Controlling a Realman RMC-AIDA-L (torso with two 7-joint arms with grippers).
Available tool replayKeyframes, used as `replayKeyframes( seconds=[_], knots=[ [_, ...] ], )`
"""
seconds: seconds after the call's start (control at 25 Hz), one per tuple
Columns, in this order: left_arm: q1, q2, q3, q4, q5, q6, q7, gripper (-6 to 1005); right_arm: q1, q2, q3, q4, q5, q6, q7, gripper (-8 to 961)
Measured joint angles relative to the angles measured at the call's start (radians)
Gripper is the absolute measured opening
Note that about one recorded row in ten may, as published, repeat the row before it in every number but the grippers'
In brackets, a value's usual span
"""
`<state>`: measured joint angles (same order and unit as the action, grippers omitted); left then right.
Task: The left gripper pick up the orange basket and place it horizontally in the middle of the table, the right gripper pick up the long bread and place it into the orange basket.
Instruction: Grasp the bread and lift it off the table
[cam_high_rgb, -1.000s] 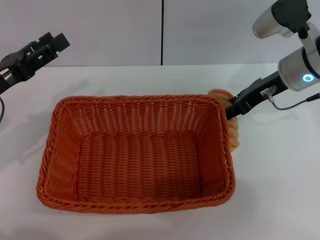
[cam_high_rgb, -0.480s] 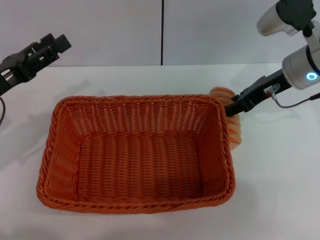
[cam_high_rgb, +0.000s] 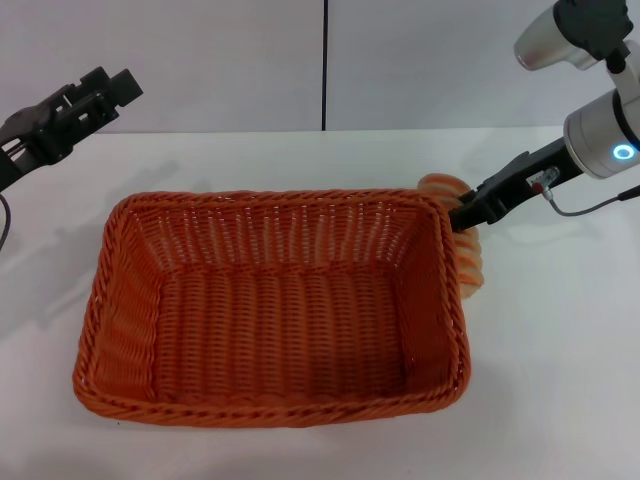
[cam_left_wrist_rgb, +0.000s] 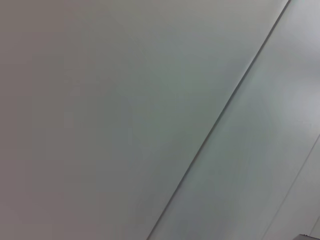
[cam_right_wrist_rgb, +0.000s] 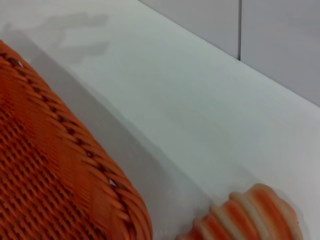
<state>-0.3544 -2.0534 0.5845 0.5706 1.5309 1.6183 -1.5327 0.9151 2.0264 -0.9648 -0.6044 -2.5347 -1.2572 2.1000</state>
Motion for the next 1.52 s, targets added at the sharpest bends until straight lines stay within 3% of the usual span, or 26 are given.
replayKeyframes(
  seconds=[0.88, 1.52],
  knots=[
    [0.007, 0.001, 0.005, 0.0, 0.0, 0.007, 0.0, 782, -0.008, -0.002, 0.002, -0.013, 0.013, -0.027, 0.002, 225],
    [0.009, 0.001, 0.017, 0.0, 0.0, 0.008, 0.0, 781, -0.012, 0.0, 0.002, -0.011, 0.013, -0.027, 0.005, 140]
  ],
)
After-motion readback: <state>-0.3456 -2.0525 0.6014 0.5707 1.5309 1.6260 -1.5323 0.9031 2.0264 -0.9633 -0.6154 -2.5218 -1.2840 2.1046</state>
